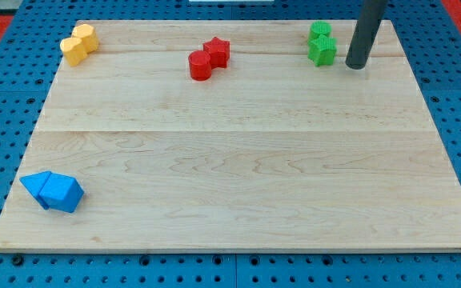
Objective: Separate green circle from the green star
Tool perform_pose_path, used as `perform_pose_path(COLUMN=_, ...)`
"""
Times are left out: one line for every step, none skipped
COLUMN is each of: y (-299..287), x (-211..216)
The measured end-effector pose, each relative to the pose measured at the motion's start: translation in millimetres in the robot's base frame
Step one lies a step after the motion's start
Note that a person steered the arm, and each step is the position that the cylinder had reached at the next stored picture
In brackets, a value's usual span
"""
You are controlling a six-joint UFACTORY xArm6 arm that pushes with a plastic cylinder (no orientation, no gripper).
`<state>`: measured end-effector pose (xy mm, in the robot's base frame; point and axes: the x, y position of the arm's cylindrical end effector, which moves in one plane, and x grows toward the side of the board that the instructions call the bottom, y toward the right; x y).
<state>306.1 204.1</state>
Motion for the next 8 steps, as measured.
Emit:
perform_pose_path(y=-4.7, x=-30.5)
perform_pose_path(y=-7.7, x=-53.4)
perform_pose_path(y=-37.9, x=-74.9)
perform_pose_path(y=-89.0, x=-80.6)
perform_pose_path(y=-111.9, x=-77.5)
perform_pose_path(y=-79.3, x=-77.3)
perform_pose_path(y=-119.9, x=-105.8)
perform_pose_path(y=-129.7, x=-111.6)
